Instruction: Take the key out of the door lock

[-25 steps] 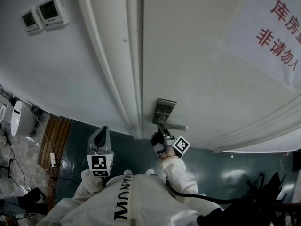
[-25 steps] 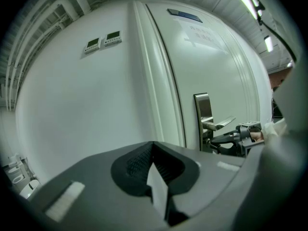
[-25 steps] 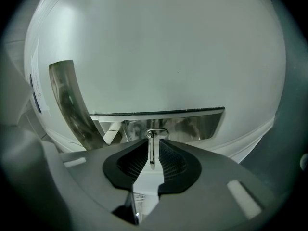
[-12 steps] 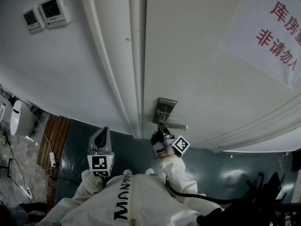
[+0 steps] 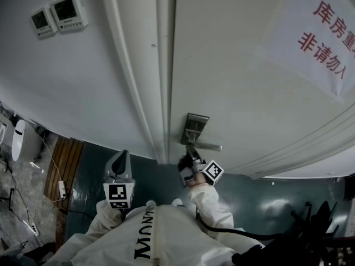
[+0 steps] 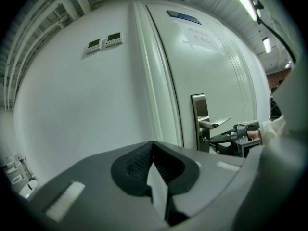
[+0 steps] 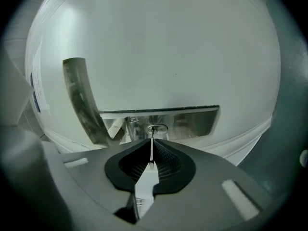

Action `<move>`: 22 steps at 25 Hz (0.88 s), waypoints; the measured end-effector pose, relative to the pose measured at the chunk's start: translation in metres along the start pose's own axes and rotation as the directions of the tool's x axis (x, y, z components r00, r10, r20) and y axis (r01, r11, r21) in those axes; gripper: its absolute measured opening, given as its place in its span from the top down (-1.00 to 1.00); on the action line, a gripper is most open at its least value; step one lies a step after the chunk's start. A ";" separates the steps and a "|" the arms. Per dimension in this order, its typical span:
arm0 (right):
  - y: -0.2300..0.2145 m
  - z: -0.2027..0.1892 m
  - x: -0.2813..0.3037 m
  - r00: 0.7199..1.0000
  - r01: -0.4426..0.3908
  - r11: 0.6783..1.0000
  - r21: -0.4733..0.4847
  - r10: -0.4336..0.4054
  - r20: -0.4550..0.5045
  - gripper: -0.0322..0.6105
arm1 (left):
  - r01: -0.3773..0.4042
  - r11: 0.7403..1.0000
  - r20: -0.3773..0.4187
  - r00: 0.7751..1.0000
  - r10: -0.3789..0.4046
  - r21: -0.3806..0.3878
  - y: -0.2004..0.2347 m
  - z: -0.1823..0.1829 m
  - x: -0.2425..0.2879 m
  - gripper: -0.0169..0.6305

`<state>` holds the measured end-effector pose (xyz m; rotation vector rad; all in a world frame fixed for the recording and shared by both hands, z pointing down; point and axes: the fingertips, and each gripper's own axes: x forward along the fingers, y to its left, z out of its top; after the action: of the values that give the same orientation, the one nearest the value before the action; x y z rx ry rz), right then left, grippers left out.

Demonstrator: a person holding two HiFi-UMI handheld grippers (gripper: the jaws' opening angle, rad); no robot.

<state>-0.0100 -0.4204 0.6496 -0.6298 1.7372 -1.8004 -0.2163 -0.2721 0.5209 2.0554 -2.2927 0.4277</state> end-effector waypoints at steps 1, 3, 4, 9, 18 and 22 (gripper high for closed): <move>-0.001 -0.005 -0.006 1.000 -0.006 1.000 -0.002 0.006 -0.004 0.83 | 0.000 1.000 0.001 1.000 0.000 0.000 0.001 0.000 -0.001 0.95; -0.007 -0.015 -0.019 1.000 -0.005 1.000 -0.001 0.005 -0.008 0.83 | 0.001 1.000 0.002 1.000 -0.001 0.001 0.002 -0.002 -0.003 0.95; -0.011 -0.019 -0.024 1.000 0.000 1.000 0.001 0.000 -0.009 0.83 | 0.004 1.000 0.002 1.000 -0.004 0.001 0.003 -0.004 -0.003 0.95; -0.012 -0.022 -0.037 1.000 0.010 1.000 -0.023 -0.010 -0.002 0.83 | 0.036 0.999 0.002 0.999 -0.036 0.008 -0.005 -0.008 -0.007 0.95; 0.011 -0.030 -0.049 0.996 0.072 0.955 -0.289 -0.083 -0.026 0.83 | 0.078 0.997 0.025 0.997 -0.078 0.007 -0.014 -0.003 -0.006 0.95; 0.031 -0.033 -0.053 0.990 0.102 0.864 -0.494 -0.136 -0.032 0.83 | 0.102 0.995 0.028 0.994 -0.102 0.004 -0.021 -0.002 -0.003 0.95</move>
<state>0.0092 -0.3603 0.6198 -0.9057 2.2728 -1.4623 -0.1962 -0.2708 0.5260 2.1815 -2.1910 0.4000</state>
